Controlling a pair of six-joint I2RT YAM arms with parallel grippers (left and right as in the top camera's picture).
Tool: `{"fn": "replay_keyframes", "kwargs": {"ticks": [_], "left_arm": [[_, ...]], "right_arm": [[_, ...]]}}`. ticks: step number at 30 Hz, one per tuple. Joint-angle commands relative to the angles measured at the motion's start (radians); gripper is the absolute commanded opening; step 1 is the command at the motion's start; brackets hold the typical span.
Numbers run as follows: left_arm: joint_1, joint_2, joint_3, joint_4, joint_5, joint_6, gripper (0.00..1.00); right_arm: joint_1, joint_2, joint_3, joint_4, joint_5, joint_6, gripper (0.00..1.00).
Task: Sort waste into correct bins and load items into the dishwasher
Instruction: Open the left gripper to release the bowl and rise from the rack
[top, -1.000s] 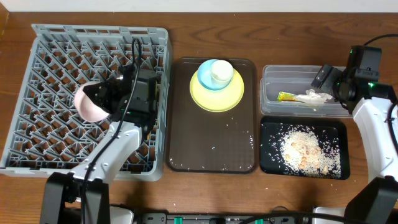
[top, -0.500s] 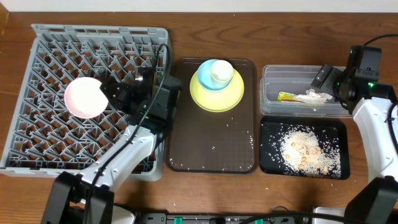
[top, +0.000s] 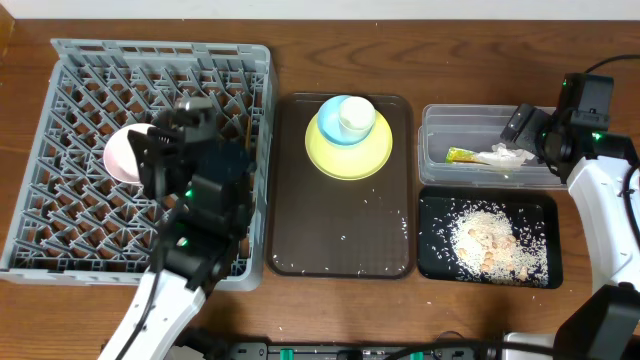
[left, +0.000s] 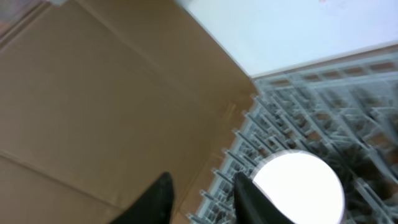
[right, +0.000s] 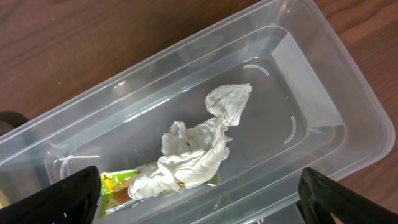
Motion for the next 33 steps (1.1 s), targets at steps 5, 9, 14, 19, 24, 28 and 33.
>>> {"fn": "replay_keyframes", "kwargs": {"ticks": [5, 9, 14, 19, 24, 28, 33], "left_arm": [[0.186, 0.011, 0.154, -0.396, 0.74, -0.402, 0.59], [0.384, 0.106, 0.3, -0.542, 1.063, -0.406, 0.79], [0.491, 0.183, 0.344, -0.596, 1.158, -0.406, 0.84], [0.499, 0.205, 0.338, -0.621, 1.166, -0.417, 0.42], [0.499, 0.263, 0.335, -0.664, 1.164, -0.426, 0.4], [0.499, 0.345, 0.331, -0.659, 1.077, -0.43, 0.39], [0.499, 0.461, 0.331, -0.616, 0.985, -0.429, 0.39]], "right_arm": [[-0.008, -0.003, 0.004, -0.002, 0.004, 0.006, 0.99], [-0.008, -0.003, 0.004, -0.001, 0.004, 0.006, 0.99], [-0.008, -0.003, 0.004, -0.001, 0.004, 0.006, 0.99], [-0.008, -0.003, 0.004, -0.001, 0.005, 0.006, 0.99], [-0.008, -0.003, 0.004, -0.001, 0.005, 0.006, 0.99], [-0.008, -0.003, 0.004, -0.001, 0.004, 0.006, 0.99], [-0.008, -0.003, 0.004, -0.001, 0.005, 0.006, 0.99]]}}
